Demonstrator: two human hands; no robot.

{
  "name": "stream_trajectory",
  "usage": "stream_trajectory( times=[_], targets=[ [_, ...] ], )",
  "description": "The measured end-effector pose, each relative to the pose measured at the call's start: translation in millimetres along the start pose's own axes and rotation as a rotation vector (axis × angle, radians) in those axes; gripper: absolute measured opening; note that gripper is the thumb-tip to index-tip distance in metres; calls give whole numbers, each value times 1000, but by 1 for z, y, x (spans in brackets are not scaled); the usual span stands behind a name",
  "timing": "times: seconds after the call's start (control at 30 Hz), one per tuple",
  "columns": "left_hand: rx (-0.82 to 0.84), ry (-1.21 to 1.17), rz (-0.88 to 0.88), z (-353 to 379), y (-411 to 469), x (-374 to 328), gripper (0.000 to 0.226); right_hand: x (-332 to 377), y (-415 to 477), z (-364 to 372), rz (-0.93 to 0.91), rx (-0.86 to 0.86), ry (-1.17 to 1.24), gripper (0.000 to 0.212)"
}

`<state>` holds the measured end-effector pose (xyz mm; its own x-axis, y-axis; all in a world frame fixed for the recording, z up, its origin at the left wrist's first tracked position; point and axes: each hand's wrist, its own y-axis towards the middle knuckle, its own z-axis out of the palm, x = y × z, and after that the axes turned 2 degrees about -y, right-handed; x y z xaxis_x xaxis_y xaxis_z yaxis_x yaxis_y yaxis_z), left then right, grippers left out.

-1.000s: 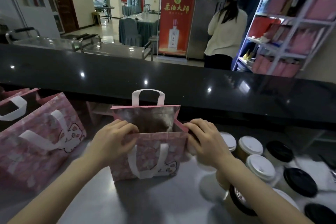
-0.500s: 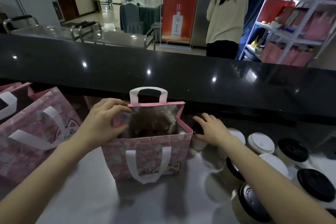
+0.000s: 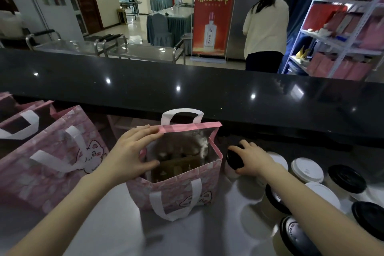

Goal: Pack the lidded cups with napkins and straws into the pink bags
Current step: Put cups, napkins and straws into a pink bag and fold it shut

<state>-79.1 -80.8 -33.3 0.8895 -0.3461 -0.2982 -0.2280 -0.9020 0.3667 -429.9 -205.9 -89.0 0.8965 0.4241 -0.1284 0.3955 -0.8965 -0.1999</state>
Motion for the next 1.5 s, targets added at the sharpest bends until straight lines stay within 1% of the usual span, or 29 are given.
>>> stream_trajectory(
  times=[0.2, 0.33, 0.43, 0.5, 0.6, 0.7, 0.77, 0.87, 1.0, 1.1, 1.17, 1.27, 1.37, 1.43, 1.5],
  targets=[
    [75, 64, -28, 6, -11, -7, 90, -5, -53, -32, -75, -166, 111, 80],
    [98, 124, -30, 12, -16, -13, 95, -10, -99, -77, -103, -258, 129, 78],
    [105, 127, -38, 15, -19, -18, 98, -6, -130, -116, -137, -381, 185, 77],
    [104, 100, -49, 17, -20, -21, 100, 0, -146, -142, -190, -465, 278, 78],
    [113, 72, -62, 19, -21, -25, 105, 21, -160, -170, -316, -504, 409, 75],
    [128, 47, -94, 19, -23, -29, 112, 56, -154, -173, -433, -486, 467, 74],
    [133, 30, -101, 18, -24, -29, 115, 81, -143, -163, -460, -436, 450, 74],
    [134, 1, -79, 12, -28, -26, 116, 114, -124, -139, -466, -404, 375, 75],
    [165, -76, -84, 5, -33, -26, 120, 143, -108, -108, -435, -383, 202, 75],
    [268, -101, -80, -3, -35, -24, 121, 150, -102, -90, -430, -343, 129, 77],
    [329, -106, -63, -11, -36, -20, 117, 149, -101, -82, -444, -311, 131, 78],
    [313, -79, -60, -24, -34, -13, 108, 142, -104, -74, -457, -270, 176, 79],
    [268, 14, -40, -29, -32, -6, 103, 136, -109, -67, -456, -243, 207, 80],
    [281, 45, -21, -28, -33, -4, 106, 134, -111, -65, -458, -229, 242, 80],
    [313, 52, -10, -26, -36, -4, 113, 133, -109, -68, -450, -223, 285, 79]
  ],
)
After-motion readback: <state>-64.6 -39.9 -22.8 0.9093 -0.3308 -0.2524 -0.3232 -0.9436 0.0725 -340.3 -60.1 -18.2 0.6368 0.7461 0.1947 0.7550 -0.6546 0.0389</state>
